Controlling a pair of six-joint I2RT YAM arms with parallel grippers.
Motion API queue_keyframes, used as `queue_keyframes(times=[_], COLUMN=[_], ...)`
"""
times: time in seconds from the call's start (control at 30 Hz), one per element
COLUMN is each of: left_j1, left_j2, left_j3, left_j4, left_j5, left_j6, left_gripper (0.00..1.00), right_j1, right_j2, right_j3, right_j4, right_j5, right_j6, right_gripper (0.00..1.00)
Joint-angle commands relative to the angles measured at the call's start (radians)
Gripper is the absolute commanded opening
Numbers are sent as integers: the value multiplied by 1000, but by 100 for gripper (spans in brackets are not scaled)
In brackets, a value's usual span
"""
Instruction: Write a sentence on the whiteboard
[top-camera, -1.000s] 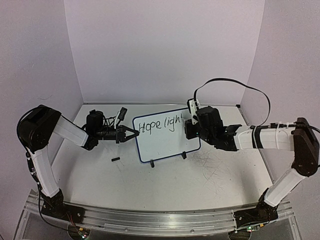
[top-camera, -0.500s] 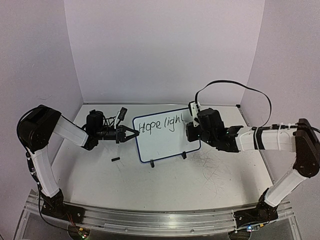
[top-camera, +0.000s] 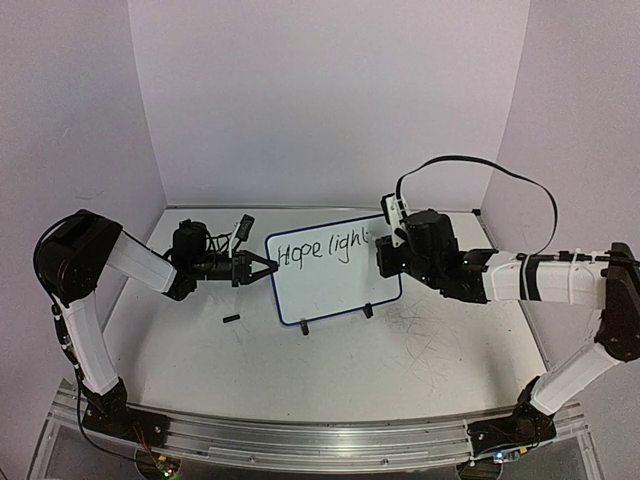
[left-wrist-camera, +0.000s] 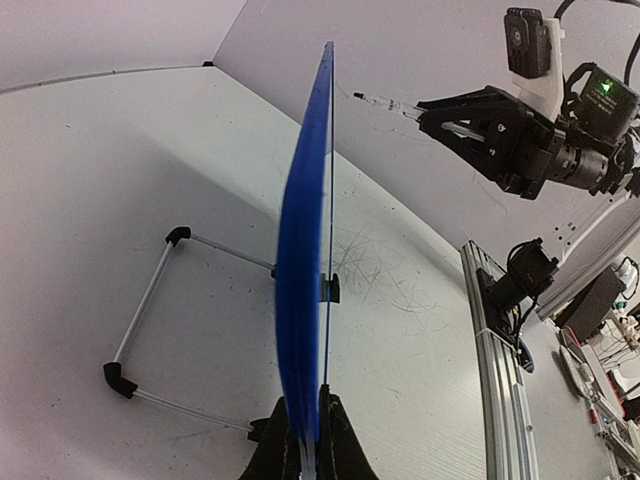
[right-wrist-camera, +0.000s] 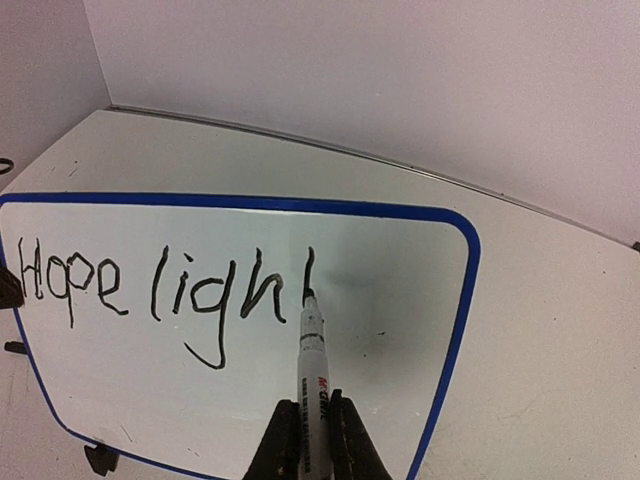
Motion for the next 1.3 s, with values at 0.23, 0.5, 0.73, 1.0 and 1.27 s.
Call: queue_keyframes(times=[0.23, 0.5, 0.73, 1.0, 1.27], left_j1=[-17, -17, -17, -17, -20], left_j2=[-1, -2, 0, 2, -2], left_j3=[3, 3, 3, 3, -3], left_j4=[-86, -87, -86, -87, -87], left_j5=[-33, -33, -34, -36, -42], left_j6=[82, 83, 83, 84, 86], left_gripper=[0, 0, 0, 0, 0], right_j1=[-2, -3, -2, 0, -7], right_j2=[70, 107, 60, -229, -230], right_j3=[82, 100, 73, -70, -68], right_j4=[49, 44, -19, 58, -8], right_j5=[-35, 35, 164, -59, -70], right_j6=[-29, -10, 26, -15, -170], right_gripper=[0, 0, 0, 0, 0])
